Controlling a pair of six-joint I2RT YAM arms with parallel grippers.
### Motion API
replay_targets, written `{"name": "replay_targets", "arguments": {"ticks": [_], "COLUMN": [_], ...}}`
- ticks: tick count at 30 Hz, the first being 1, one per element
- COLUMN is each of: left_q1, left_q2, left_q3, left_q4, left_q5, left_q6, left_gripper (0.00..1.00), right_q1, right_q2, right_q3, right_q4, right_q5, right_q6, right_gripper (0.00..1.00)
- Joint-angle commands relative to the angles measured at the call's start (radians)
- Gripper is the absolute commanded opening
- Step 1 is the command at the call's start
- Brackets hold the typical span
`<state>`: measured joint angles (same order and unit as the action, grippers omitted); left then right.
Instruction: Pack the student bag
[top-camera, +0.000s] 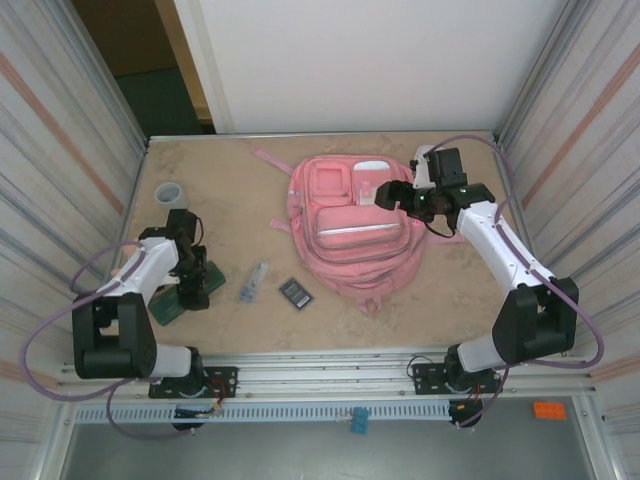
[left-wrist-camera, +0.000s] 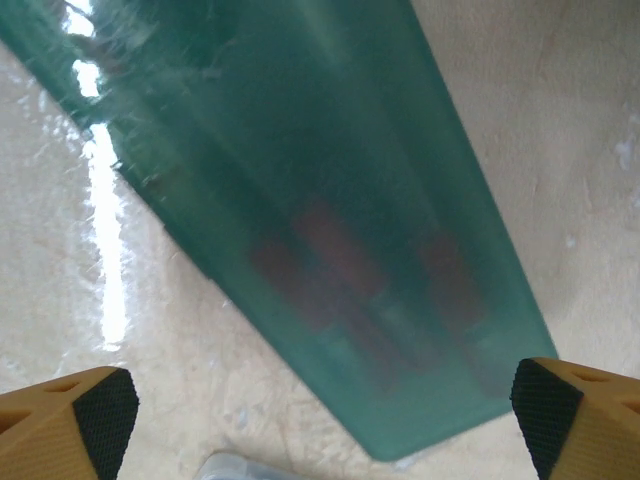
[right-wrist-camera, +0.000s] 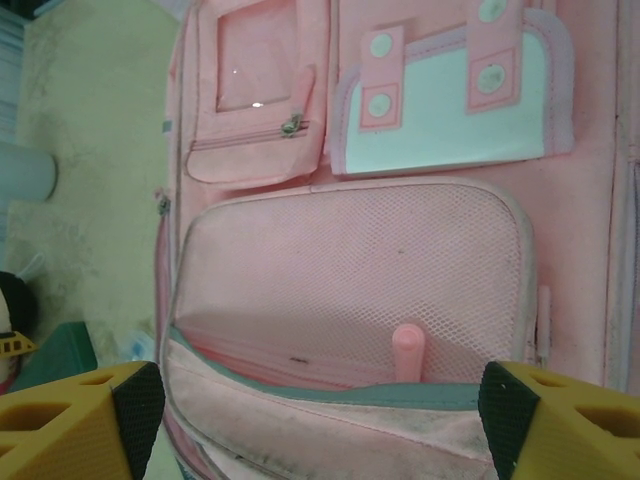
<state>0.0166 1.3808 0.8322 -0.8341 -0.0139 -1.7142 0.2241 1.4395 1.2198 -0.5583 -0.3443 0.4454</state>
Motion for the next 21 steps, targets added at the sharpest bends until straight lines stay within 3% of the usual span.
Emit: {"name": "replay_targets", "arguments": {"ticks": [1, 12, 16, 21], "left_q1": [0.022, 0.034, 0.034, 0.034], "left_q2": [0.034, 0.168, 0.177, 0.124], "left_q3": [0.037, 0.033, 0.038, 0.051], "left_q4": [0.019, 0.071, 0.062, -0.002], "left_q5": [0.004, 0.023, 0.029, 0.023], "left_q6": [0.017, 0.056, 0.055, 0.048], "left_gripper": [0.99, 0.99, 0.82, 0.72], "right_q1": [0.012, 0.034, 0.035, 0.037], "right_q2": [-0.037, -0.043, -0.057, -0.074], "right_q3": [-0.002, -0.001, -0.002, -0.002], "right_q4": [-0.029, -0.041, -0.046, -0.048], "right_q5": [0.028, 0.042, 0.051, 0.054], "right_q6": [0.020, 0.024, 0.025, 0.030], "right_gripper": [0.83, 0.84, 0.83, 0.82]}}
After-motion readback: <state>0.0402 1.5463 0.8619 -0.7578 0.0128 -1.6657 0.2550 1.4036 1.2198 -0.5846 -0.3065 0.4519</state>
